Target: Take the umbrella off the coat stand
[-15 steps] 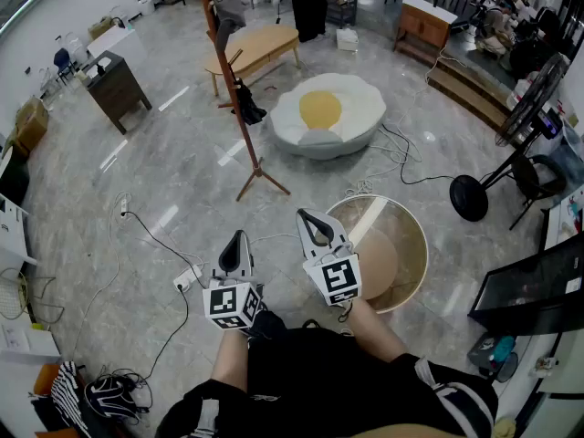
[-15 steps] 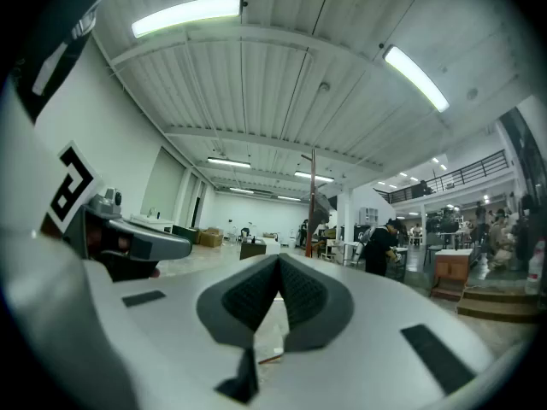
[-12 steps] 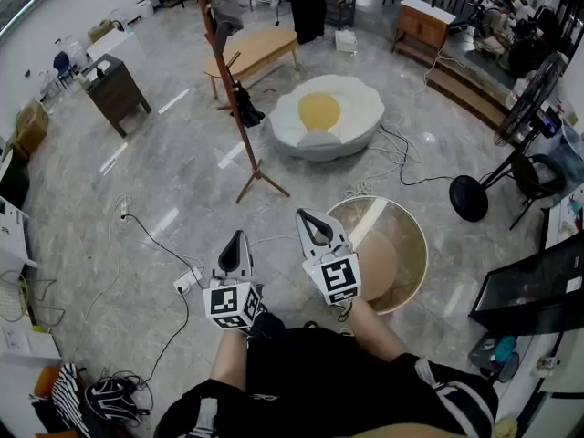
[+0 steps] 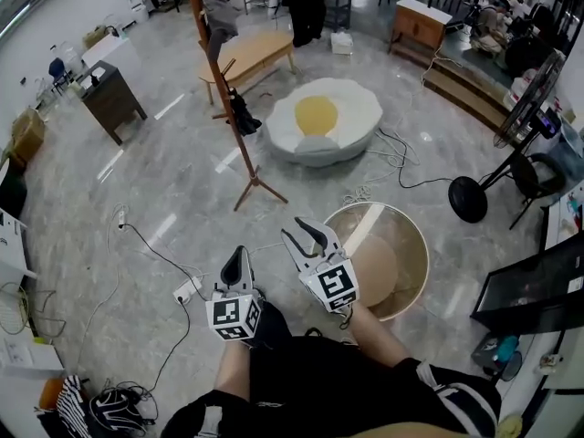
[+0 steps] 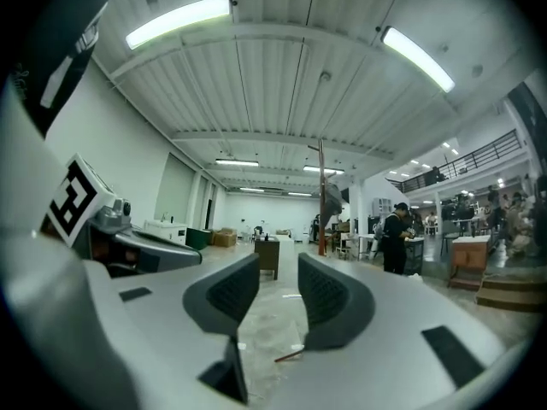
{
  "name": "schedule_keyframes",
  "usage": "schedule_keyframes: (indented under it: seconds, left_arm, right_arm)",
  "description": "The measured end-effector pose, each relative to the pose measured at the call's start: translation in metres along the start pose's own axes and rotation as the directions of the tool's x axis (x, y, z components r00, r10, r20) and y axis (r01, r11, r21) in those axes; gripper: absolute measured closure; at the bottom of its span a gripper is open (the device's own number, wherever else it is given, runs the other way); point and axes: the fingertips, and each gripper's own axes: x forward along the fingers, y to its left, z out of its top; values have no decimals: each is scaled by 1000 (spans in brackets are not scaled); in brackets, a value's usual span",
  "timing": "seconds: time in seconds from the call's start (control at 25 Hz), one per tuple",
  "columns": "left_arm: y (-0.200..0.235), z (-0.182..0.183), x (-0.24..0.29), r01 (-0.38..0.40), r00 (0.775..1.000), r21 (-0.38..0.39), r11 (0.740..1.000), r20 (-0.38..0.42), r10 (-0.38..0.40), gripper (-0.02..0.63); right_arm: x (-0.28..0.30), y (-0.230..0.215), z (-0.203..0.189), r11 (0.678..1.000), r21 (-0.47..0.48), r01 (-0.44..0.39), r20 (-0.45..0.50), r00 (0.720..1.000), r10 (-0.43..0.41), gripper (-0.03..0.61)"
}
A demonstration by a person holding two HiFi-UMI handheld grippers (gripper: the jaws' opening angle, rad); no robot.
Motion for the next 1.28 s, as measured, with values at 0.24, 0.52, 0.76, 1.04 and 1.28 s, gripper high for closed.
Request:
schedule_keyframes:
  seconds: [0.24, 0.52, 0.76, 1.04, 1.28]
  left_arm:
    - [18, -4, 37, 45, 999, -23, 999, -2, -45, 614]
    - [65, 4, 93, 99, 995, -34, 995, -2, -99, 614]
    - [127, 26, 140, 120, 993, -31, 992, 8, -120, 614]
    - [204, 39, 185, 145, 989, -19, 989, -8, -145, 614]
    - [237, 37, 212, 179, 983, -33, 983, -36, -180, 614]
  right_arm:
    - [29, -26, -17, 1000, -6, 21, -40, 999, -21, 356]
    - [91, -57, -19, 997, -7, 79, -61, 995, -80, 341]
    - [162, -69, -16, 996, 19, 88, -56, 995, -86, 341]
    - [239, -75, -21, 994, 17, 111, -88, 990, -109, 341]
    - [280, -73, -27, 995, 29, 100, -118, 988, -96, 339]
